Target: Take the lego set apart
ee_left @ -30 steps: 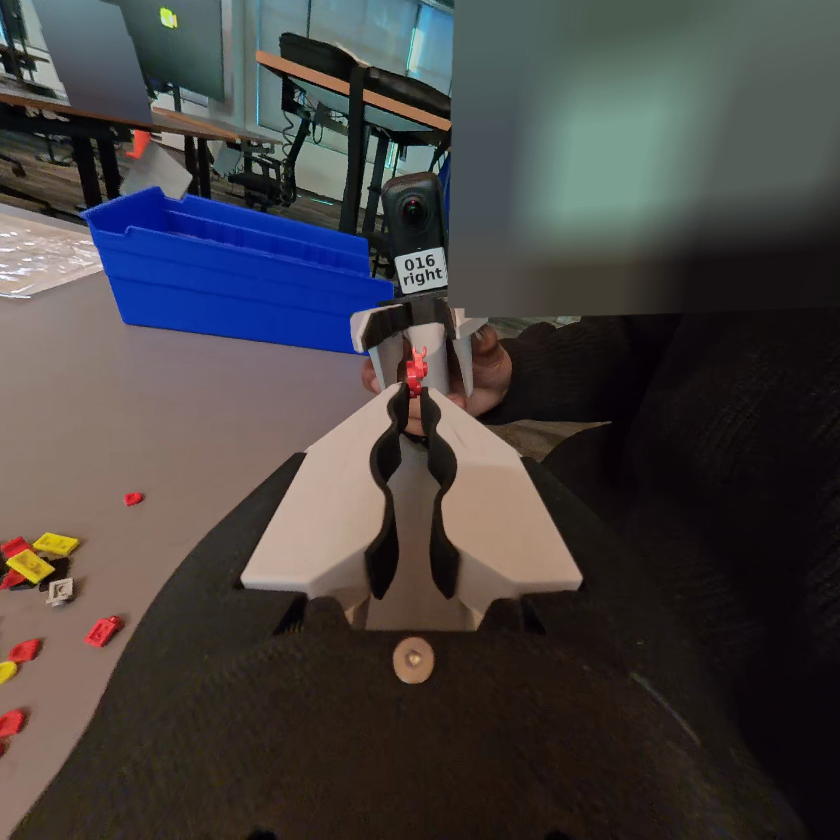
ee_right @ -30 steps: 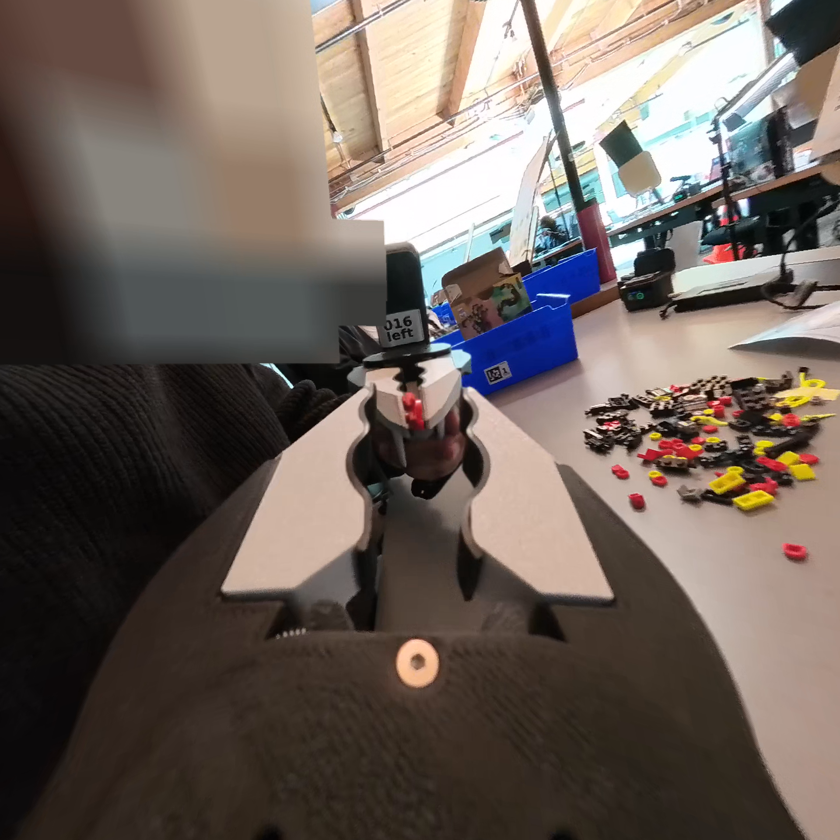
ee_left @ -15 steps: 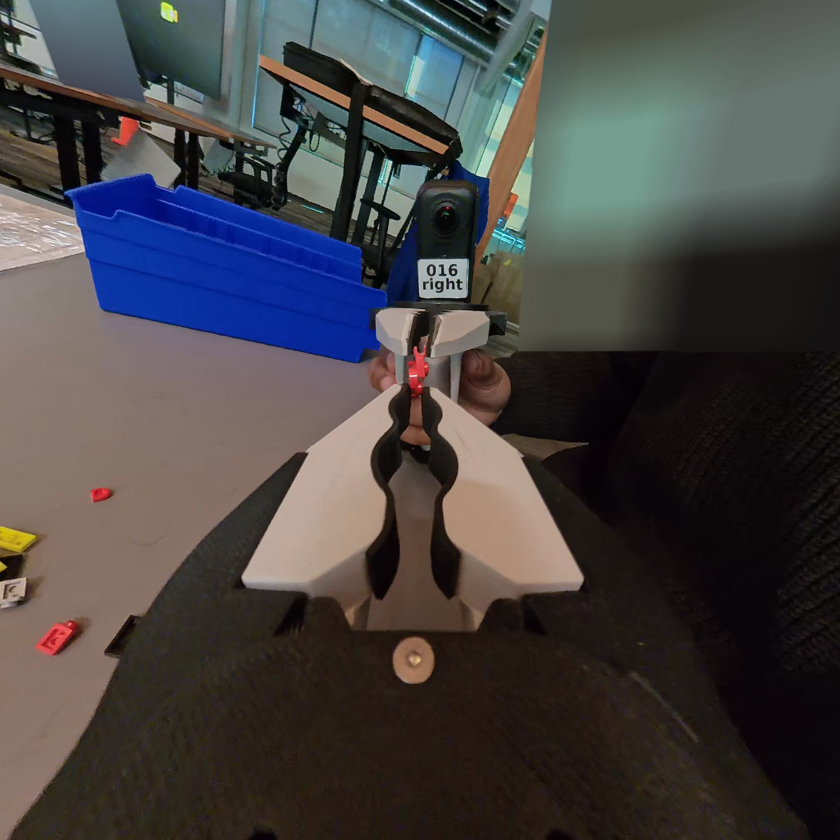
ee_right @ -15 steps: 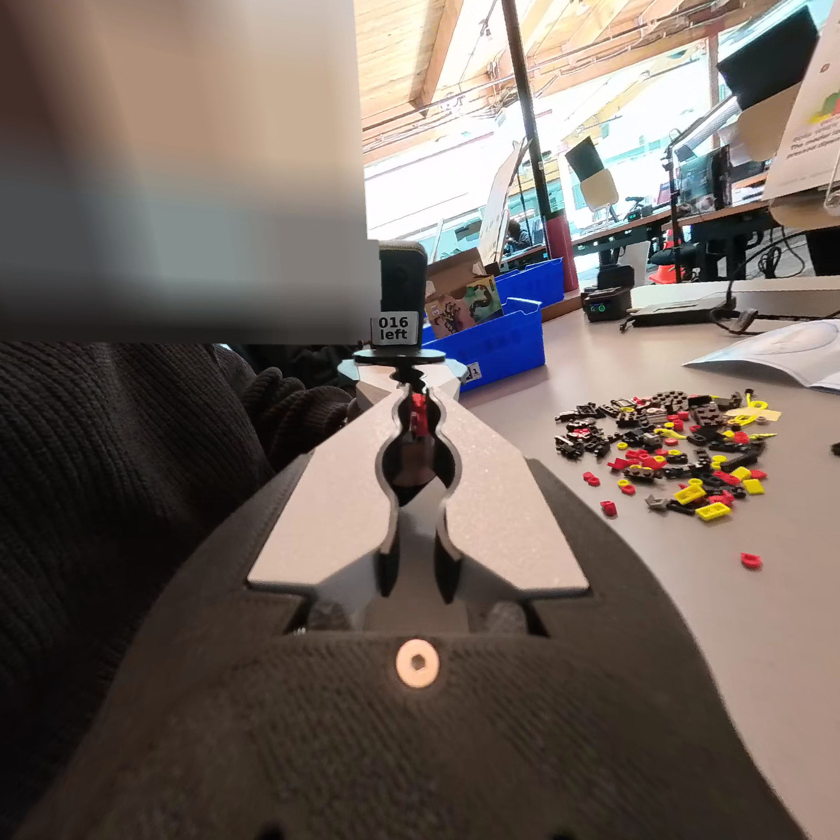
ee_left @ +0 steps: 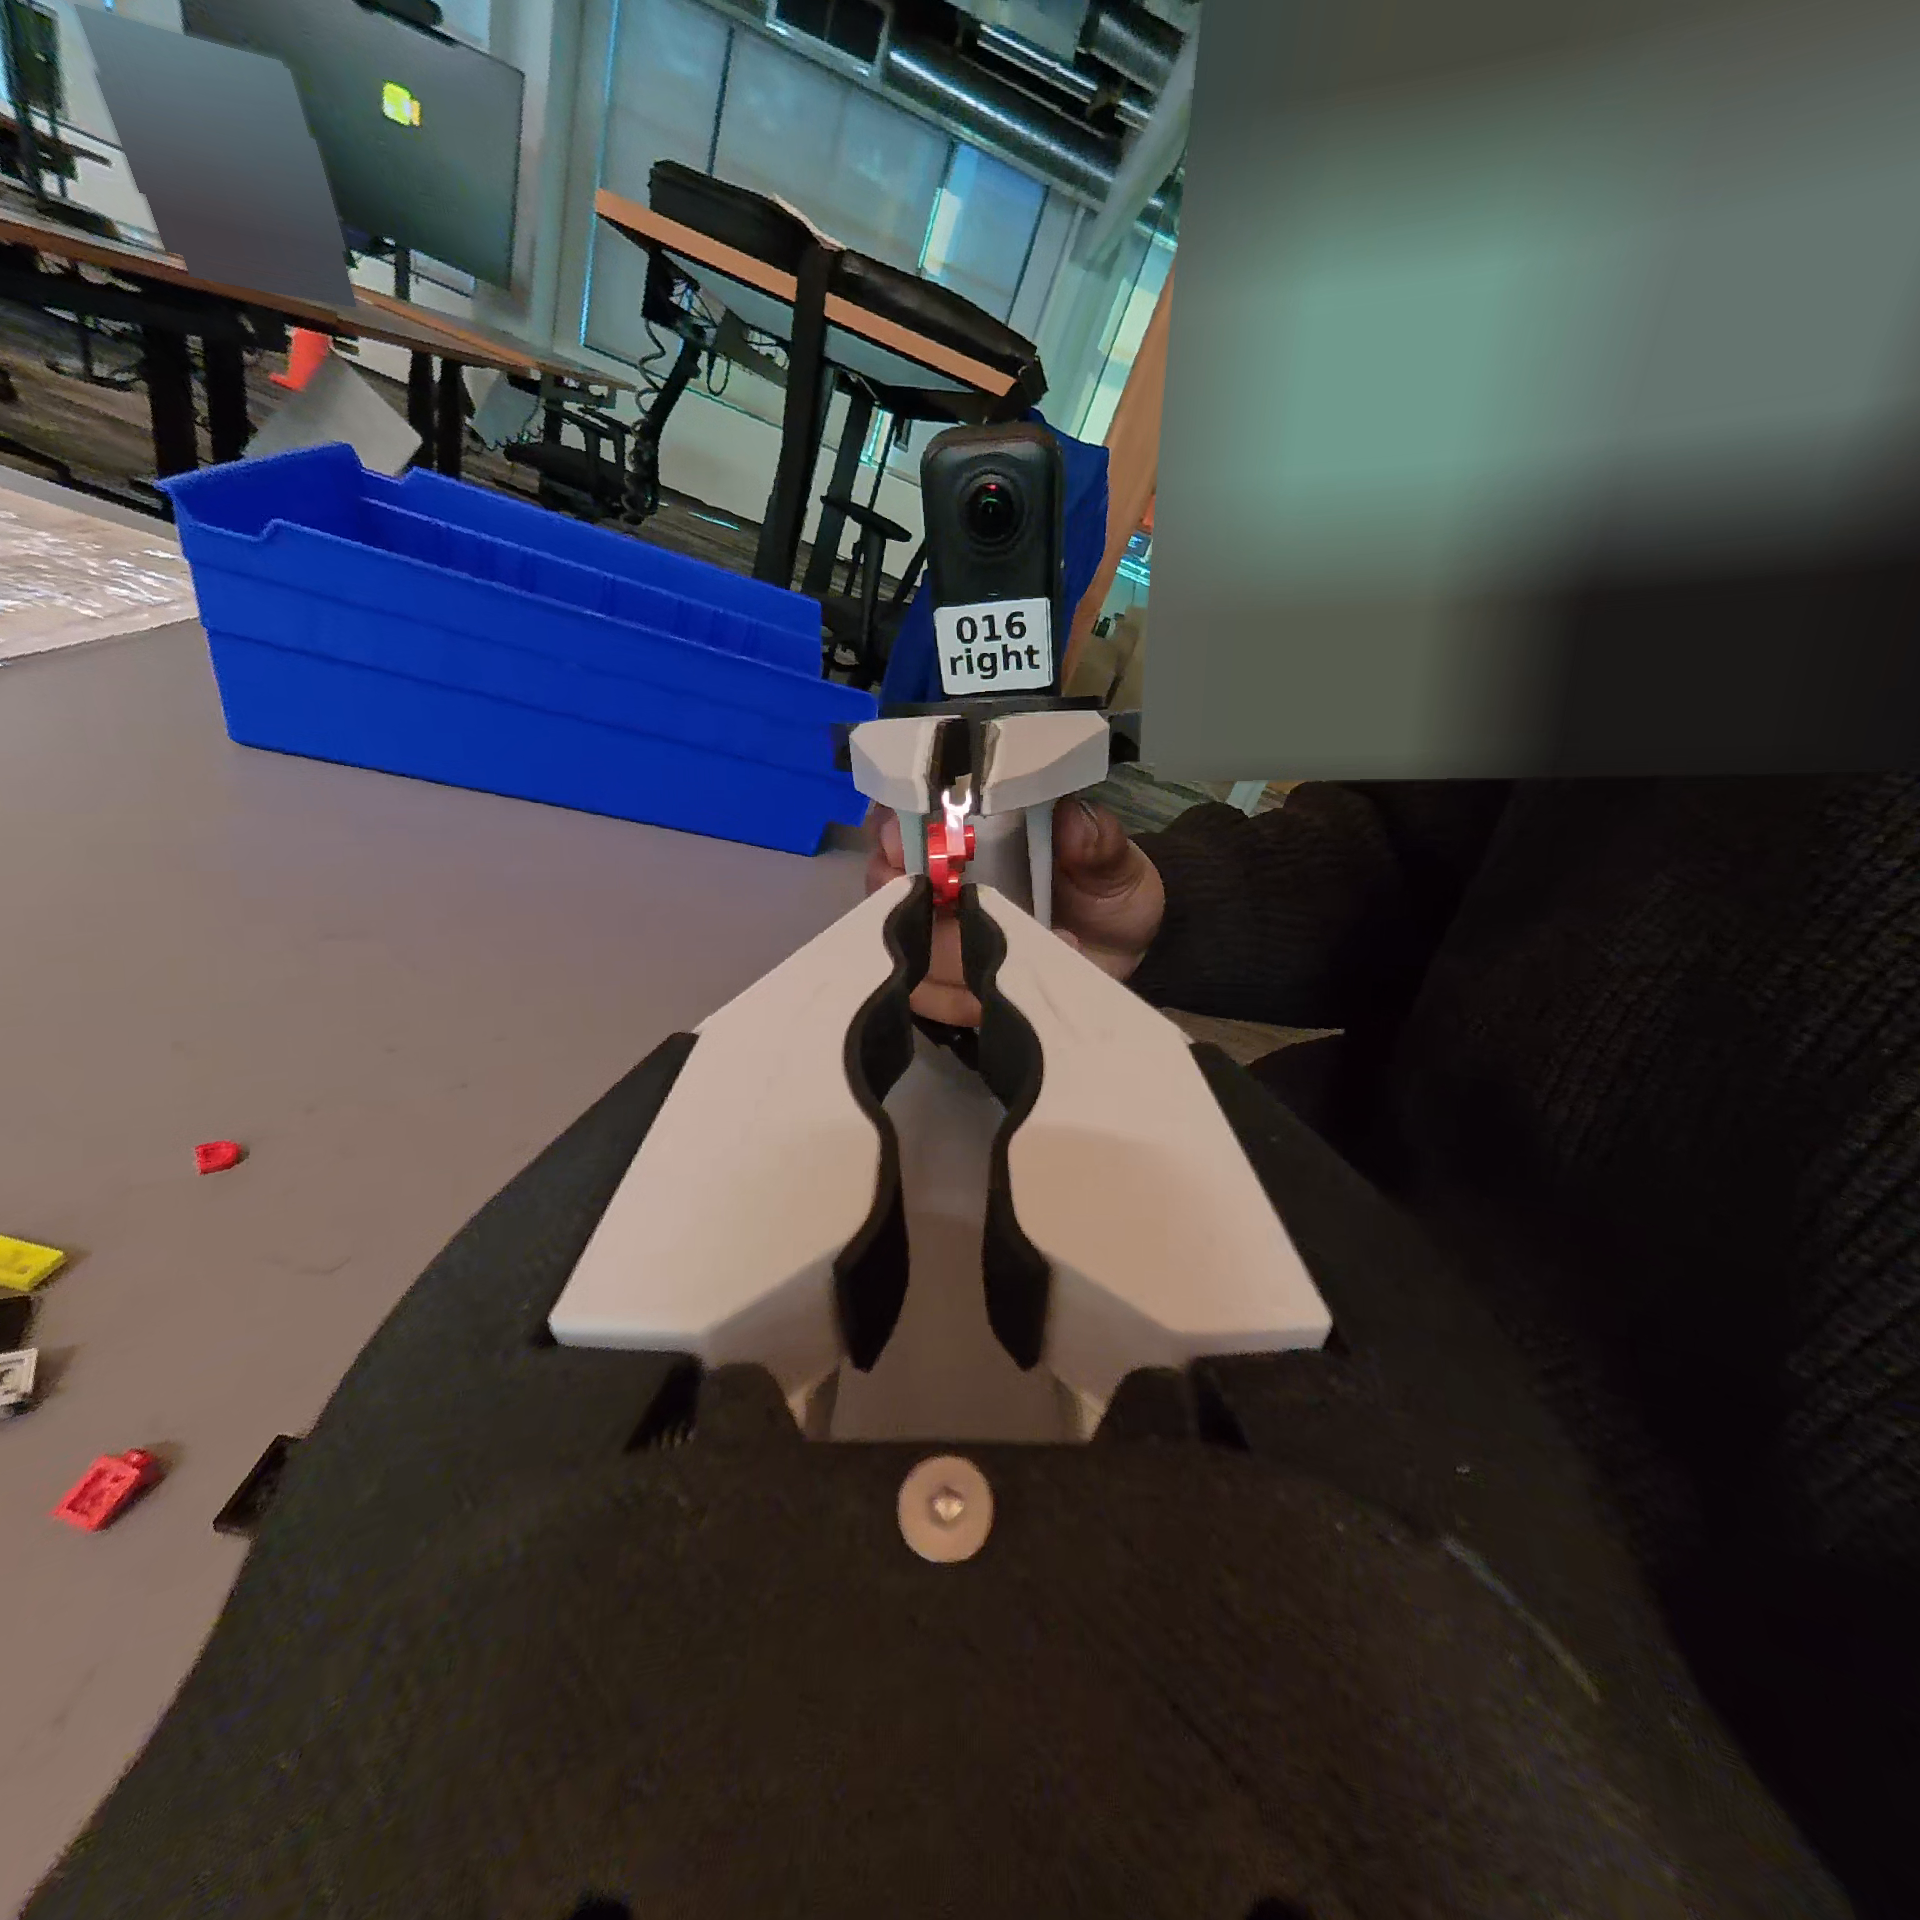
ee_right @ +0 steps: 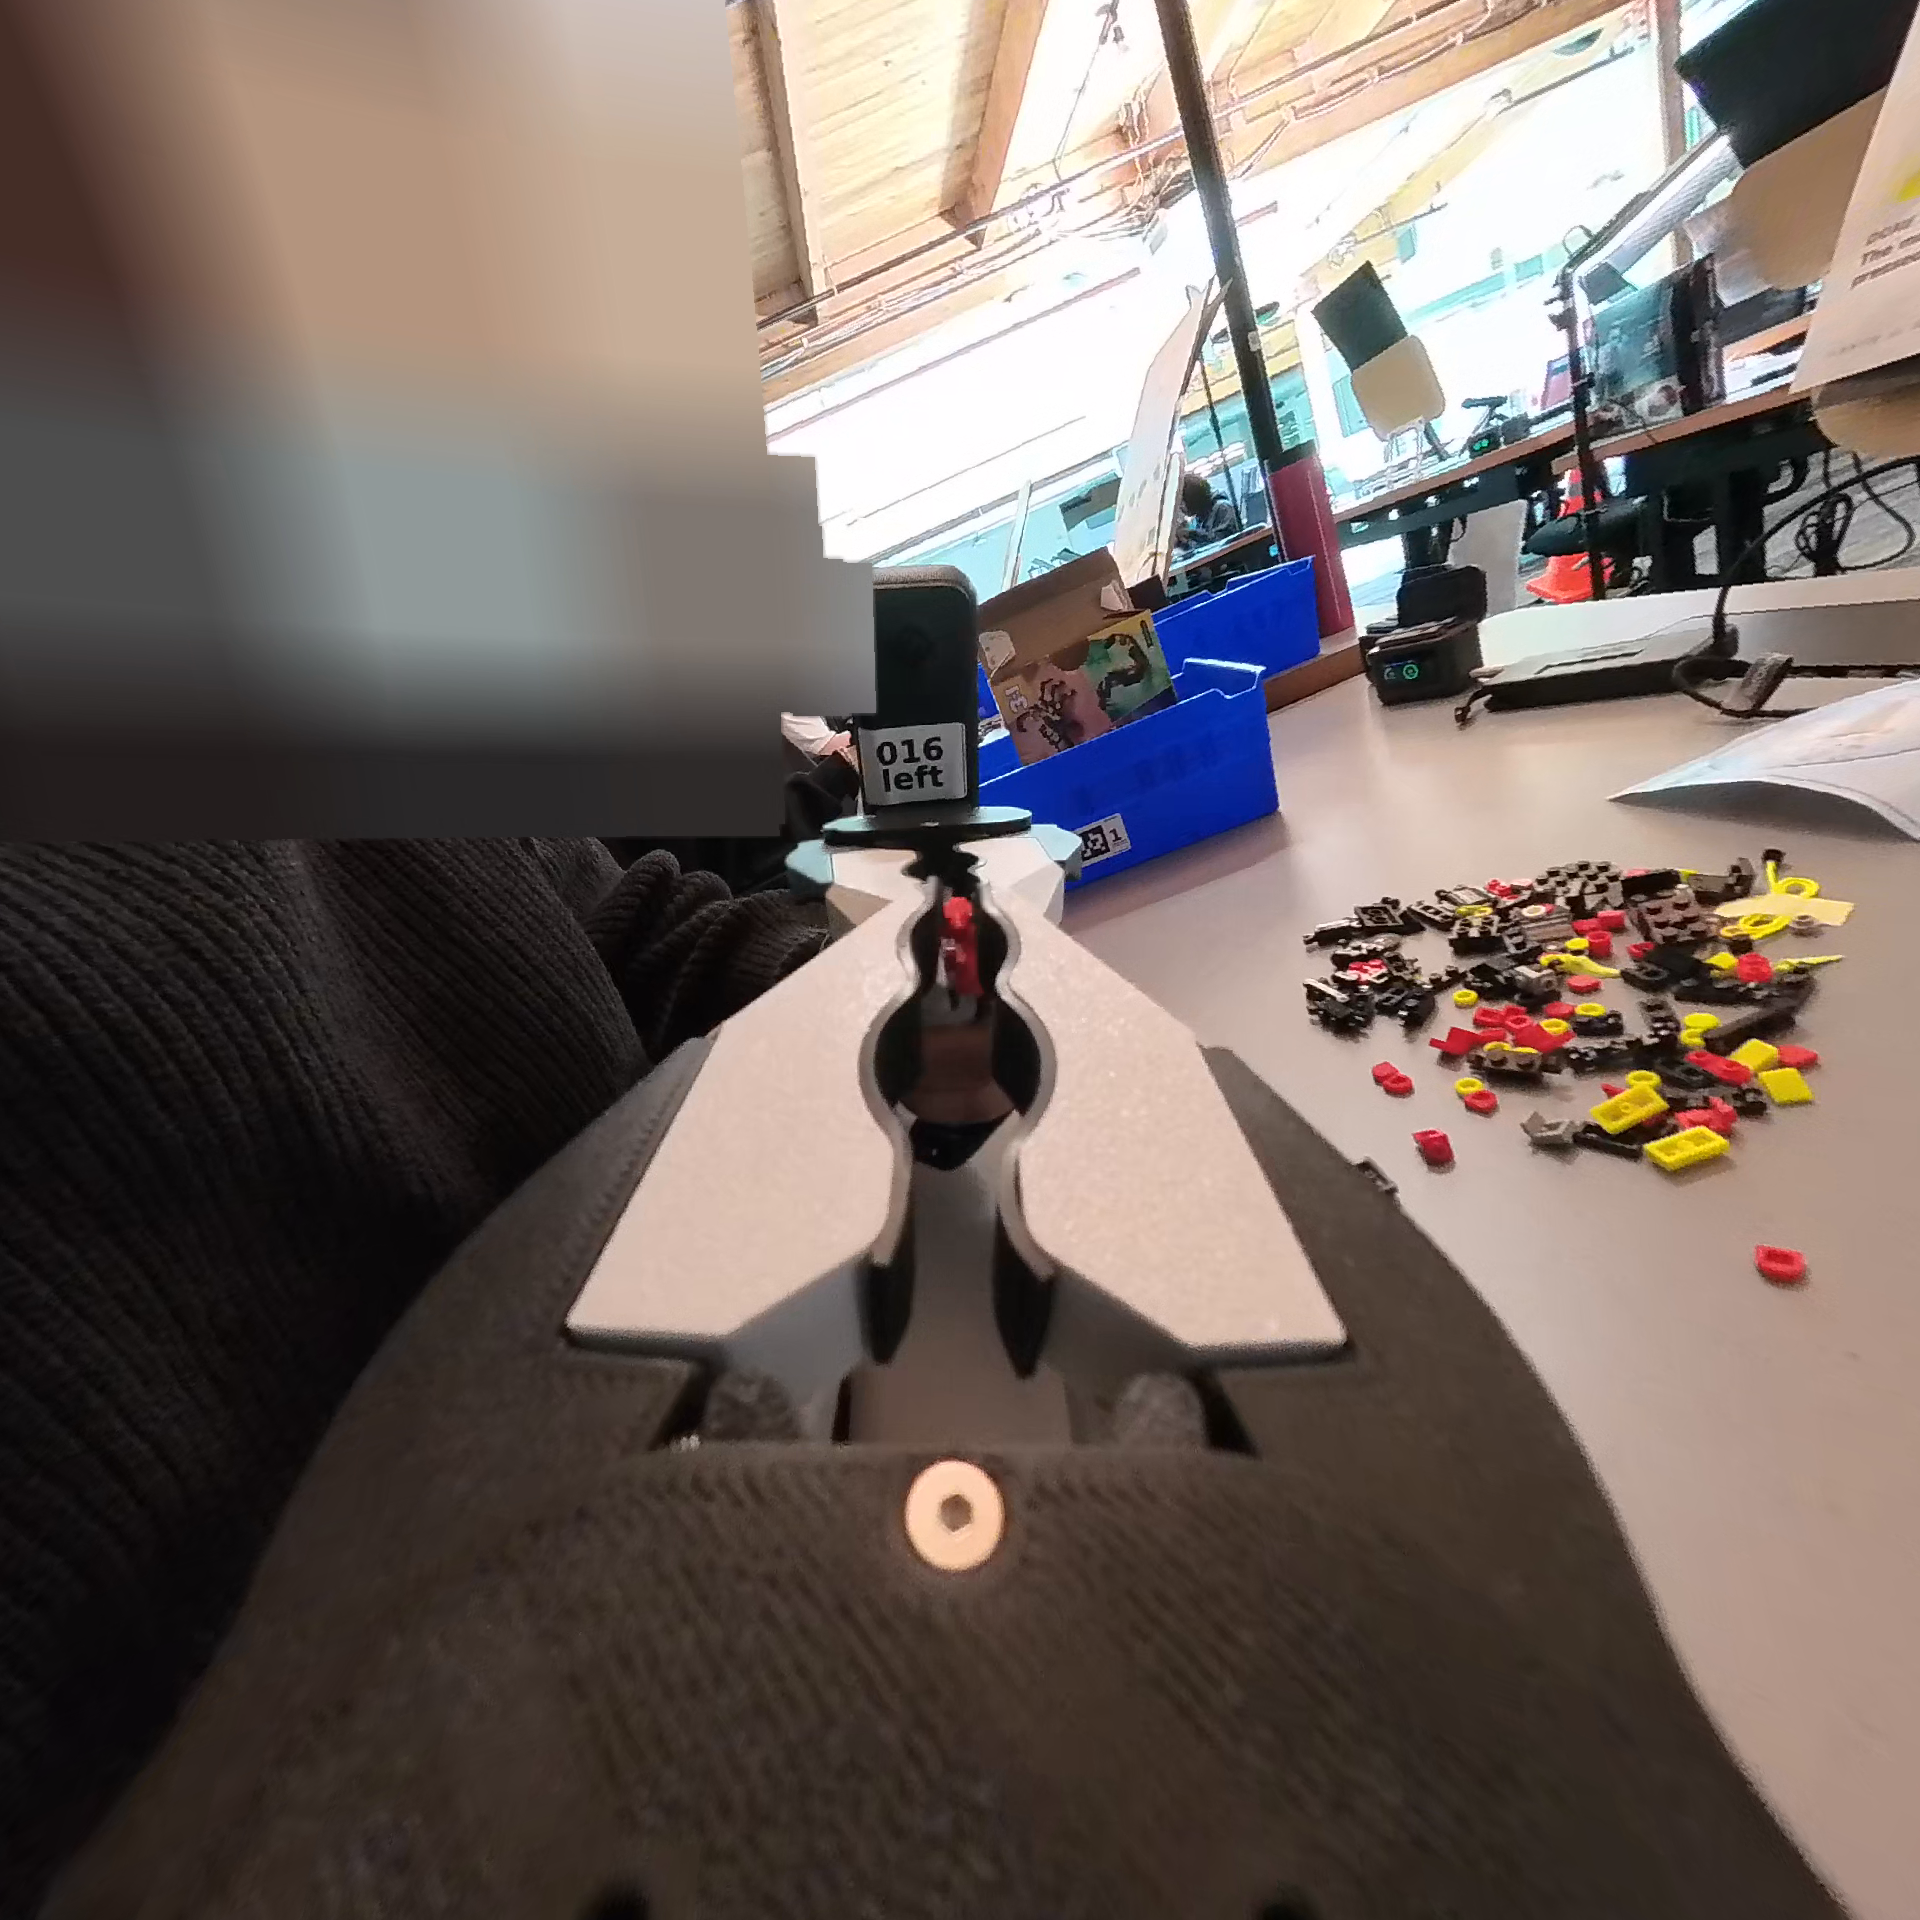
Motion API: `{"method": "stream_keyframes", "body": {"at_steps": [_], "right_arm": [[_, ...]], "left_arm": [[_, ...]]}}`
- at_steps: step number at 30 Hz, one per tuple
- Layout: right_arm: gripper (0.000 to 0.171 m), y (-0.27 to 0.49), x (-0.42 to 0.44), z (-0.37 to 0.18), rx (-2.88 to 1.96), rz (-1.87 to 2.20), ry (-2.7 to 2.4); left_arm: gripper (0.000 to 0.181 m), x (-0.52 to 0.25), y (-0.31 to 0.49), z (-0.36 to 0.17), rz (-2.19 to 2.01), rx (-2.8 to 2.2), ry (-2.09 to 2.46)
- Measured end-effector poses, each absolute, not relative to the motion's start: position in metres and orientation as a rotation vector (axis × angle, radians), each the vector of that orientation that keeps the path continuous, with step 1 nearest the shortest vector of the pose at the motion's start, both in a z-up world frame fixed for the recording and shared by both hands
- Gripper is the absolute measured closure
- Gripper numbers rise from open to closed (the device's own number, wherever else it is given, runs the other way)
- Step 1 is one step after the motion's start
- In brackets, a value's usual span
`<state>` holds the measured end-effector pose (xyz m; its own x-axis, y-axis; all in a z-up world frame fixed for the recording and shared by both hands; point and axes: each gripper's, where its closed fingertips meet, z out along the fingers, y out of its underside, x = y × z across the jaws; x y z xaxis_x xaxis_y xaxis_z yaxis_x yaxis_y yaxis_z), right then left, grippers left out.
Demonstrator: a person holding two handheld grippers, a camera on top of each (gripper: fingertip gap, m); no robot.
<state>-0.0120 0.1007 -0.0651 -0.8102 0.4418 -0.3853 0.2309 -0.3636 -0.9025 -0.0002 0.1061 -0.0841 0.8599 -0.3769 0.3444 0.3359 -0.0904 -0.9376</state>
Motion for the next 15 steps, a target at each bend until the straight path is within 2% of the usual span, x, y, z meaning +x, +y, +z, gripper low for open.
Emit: {"method": "stream_keyframes", "body": {"at_steps": [15], "right_arm": [[0.168,0.0982,-0.0074,-0.0618,-0.872,2.306,-1.673]], "left_arm": [[0.18,0.0057,0.1048,-0.0794,-0.612,-1.538,-0.058]]}}
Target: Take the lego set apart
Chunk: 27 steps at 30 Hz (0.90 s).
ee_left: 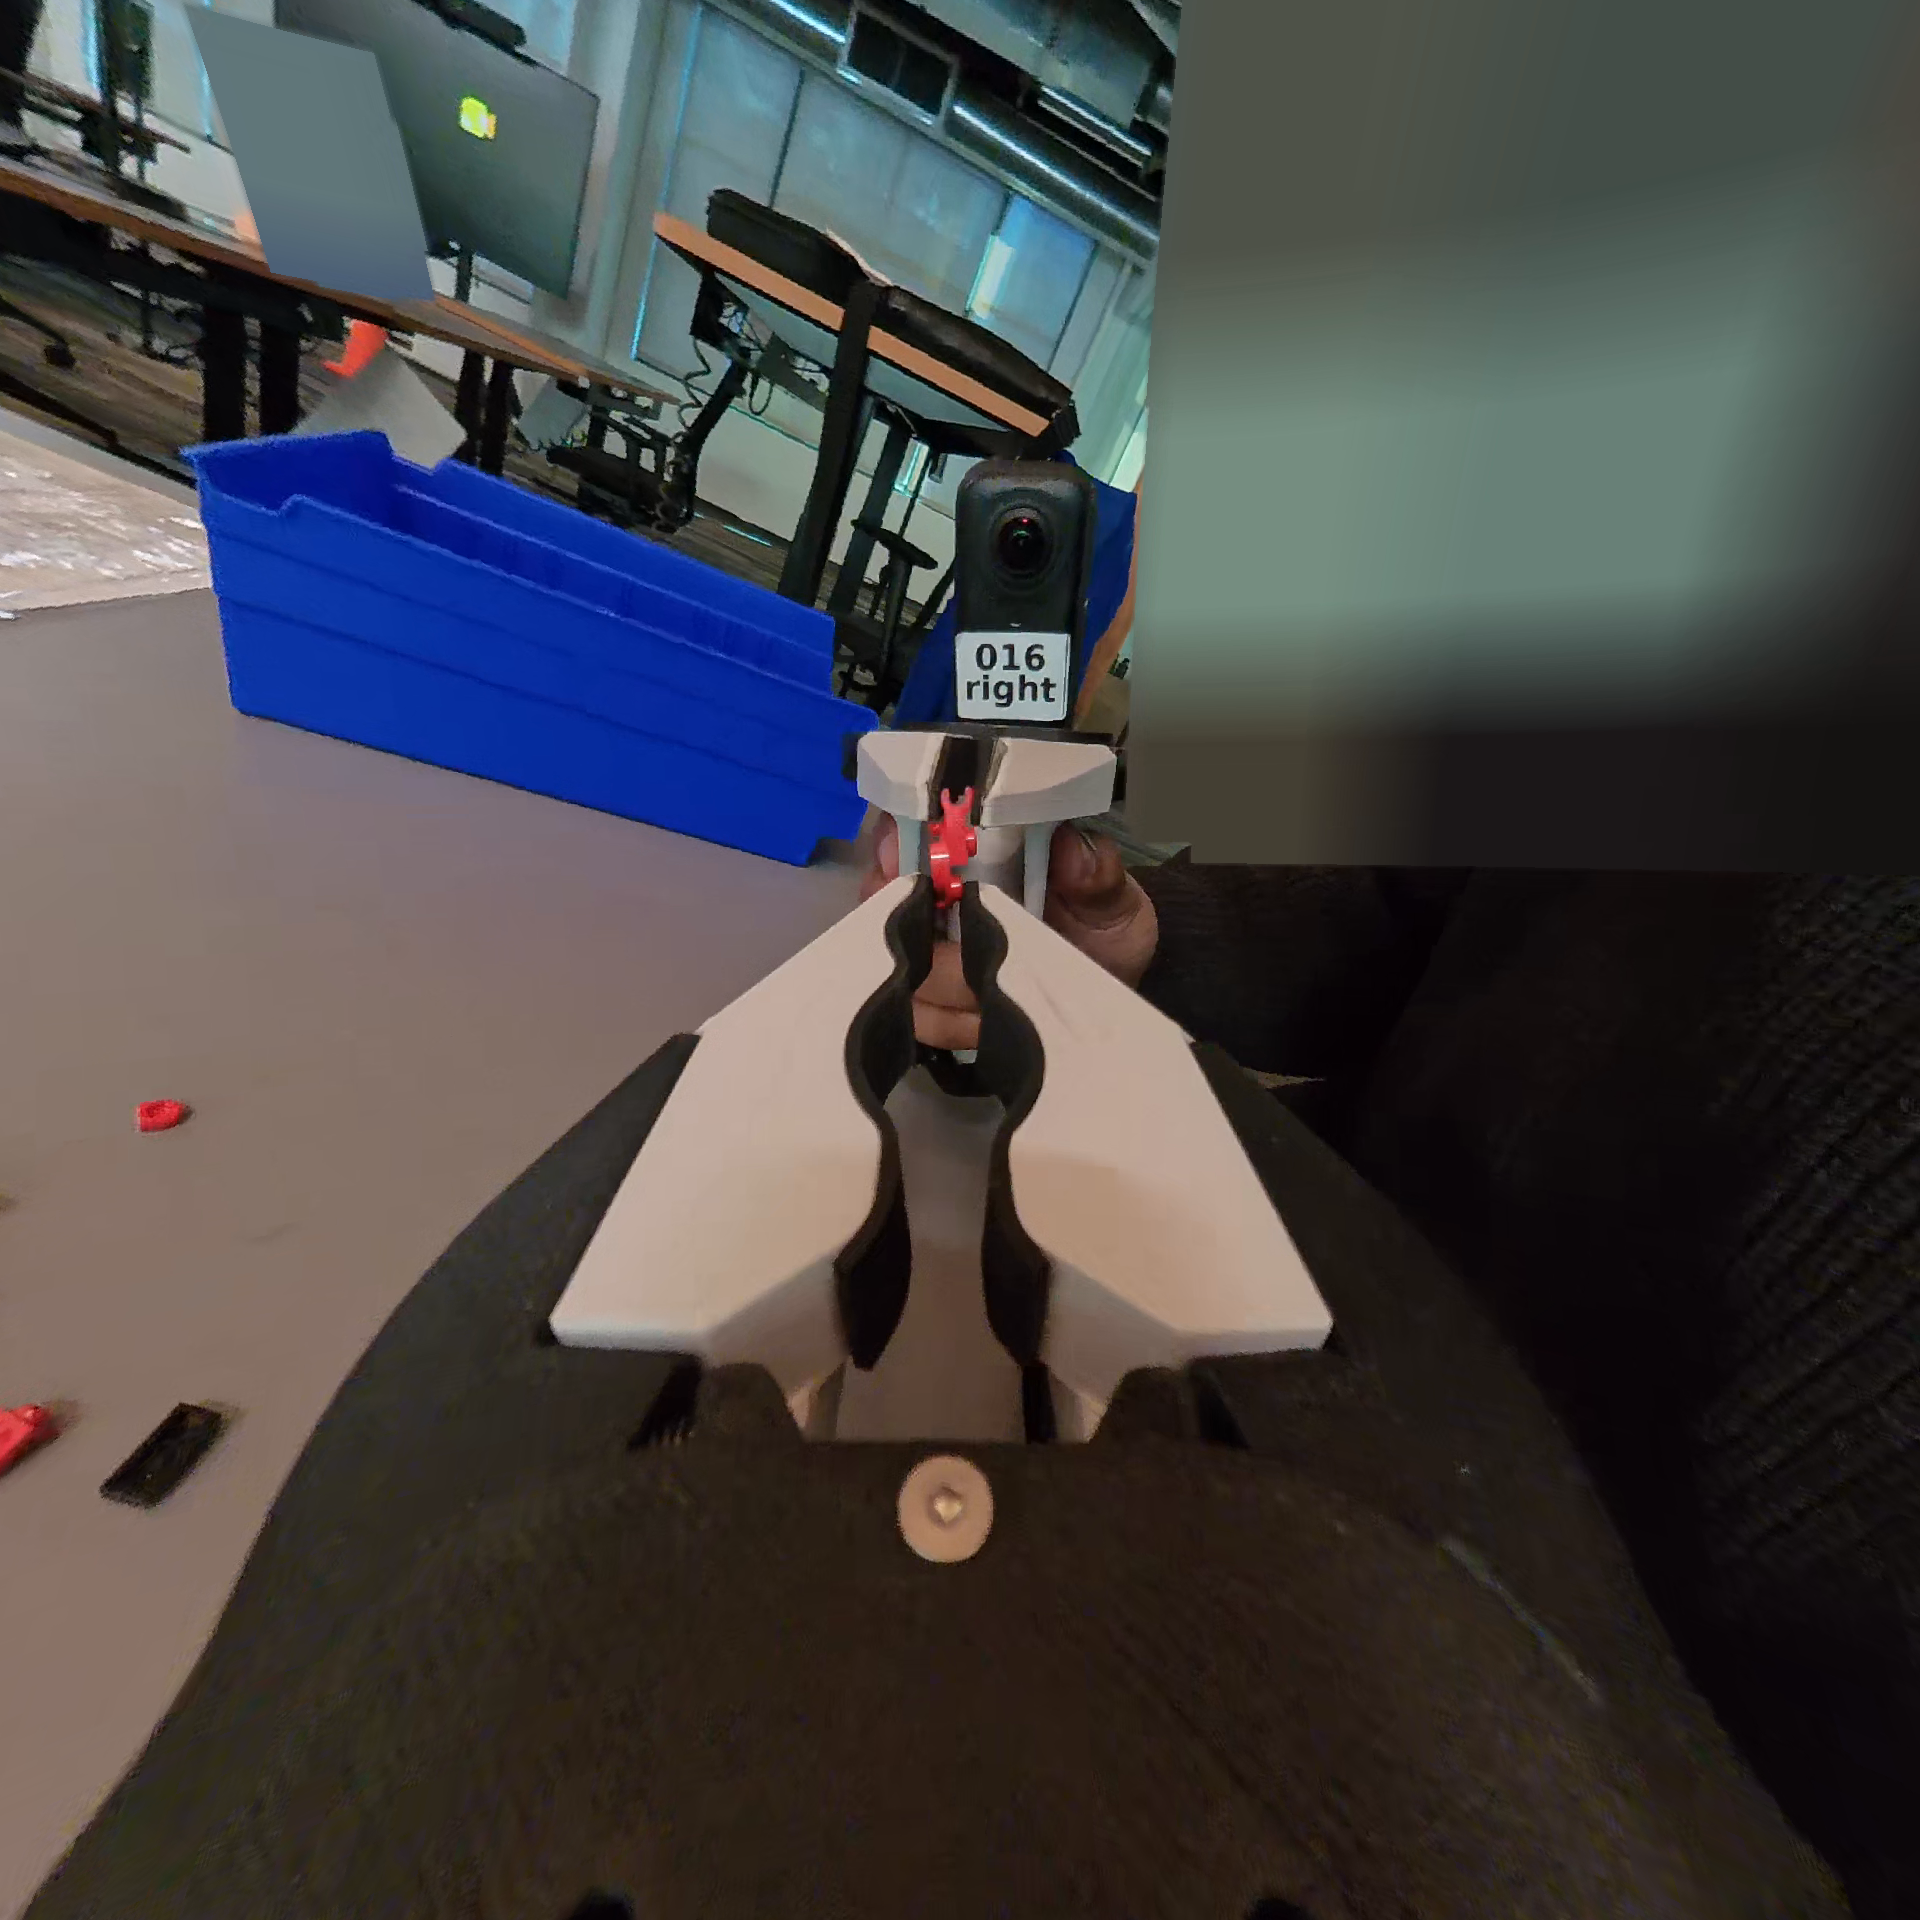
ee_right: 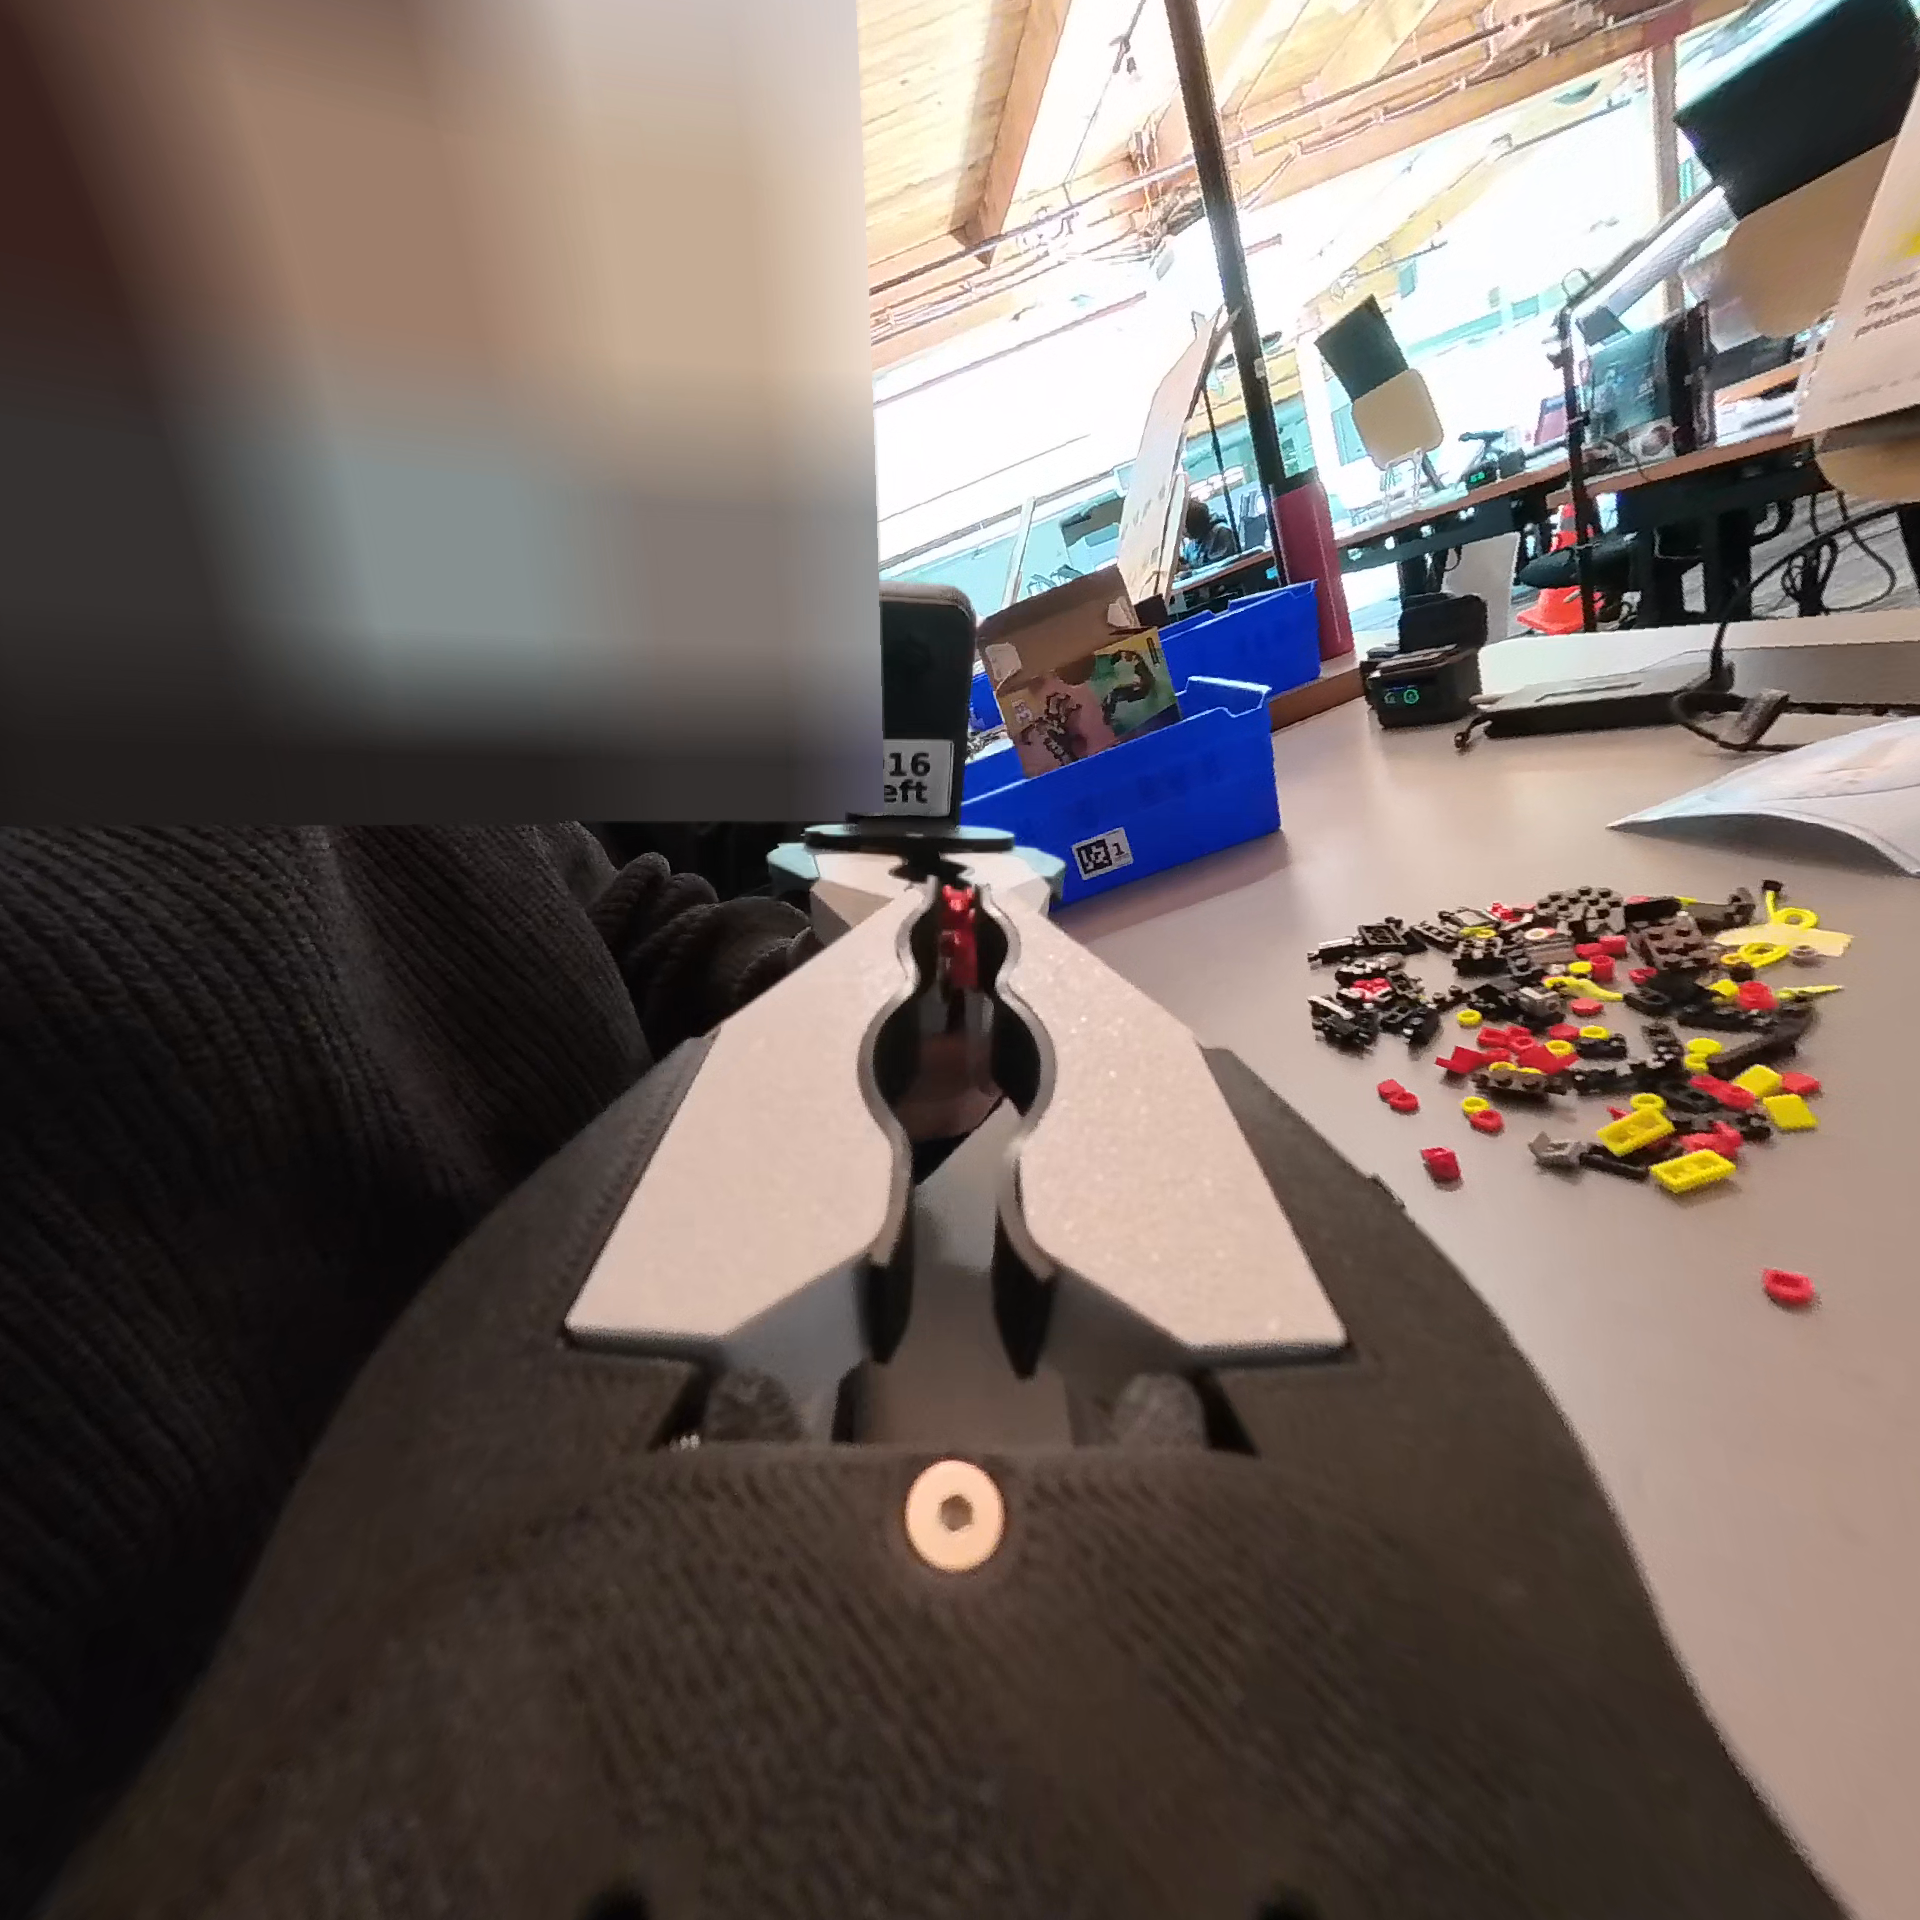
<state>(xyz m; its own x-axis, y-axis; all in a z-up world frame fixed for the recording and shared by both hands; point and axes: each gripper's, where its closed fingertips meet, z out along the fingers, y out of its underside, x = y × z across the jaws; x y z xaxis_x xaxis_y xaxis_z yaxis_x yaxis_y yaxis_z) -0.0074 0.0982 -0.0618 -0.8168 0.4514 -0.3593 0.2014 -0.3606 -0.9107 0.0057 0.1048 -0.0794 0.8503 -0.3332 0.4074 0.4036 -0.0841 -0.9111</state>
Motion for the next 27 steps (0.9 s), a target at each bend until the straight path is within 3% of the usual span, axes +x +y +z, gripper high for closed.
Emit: {"method": "stream_keyframes", "body": {"at_steps": [7,16,24,27], "right_arm": [[0.167,0.112,-0.028,-0.091,-1.127,2.195,-1.72],[0.167,0.113,-0.031,-0.098,-1.133,2.171,-1.773],[0.171,0.086,0.001,-0.08,-0.837,2.269,-1.961],[0.171,0.071,0.0,-0.089,-0.654,1.924,-2.076]], "left_arm": [[0.179,-0.016,0.123,-0.109,-0.937,-1.55,-0.467],[0.178,-0.022,0.125,-0.118,-0.802,-1.639,-0.434],[0.181,-0.029,0.123,-0.12,-0.767,-1.643,-0.435],[0.181,-0.038,0.119,-0.12,-0.772,-1.641,-0.411]]}}
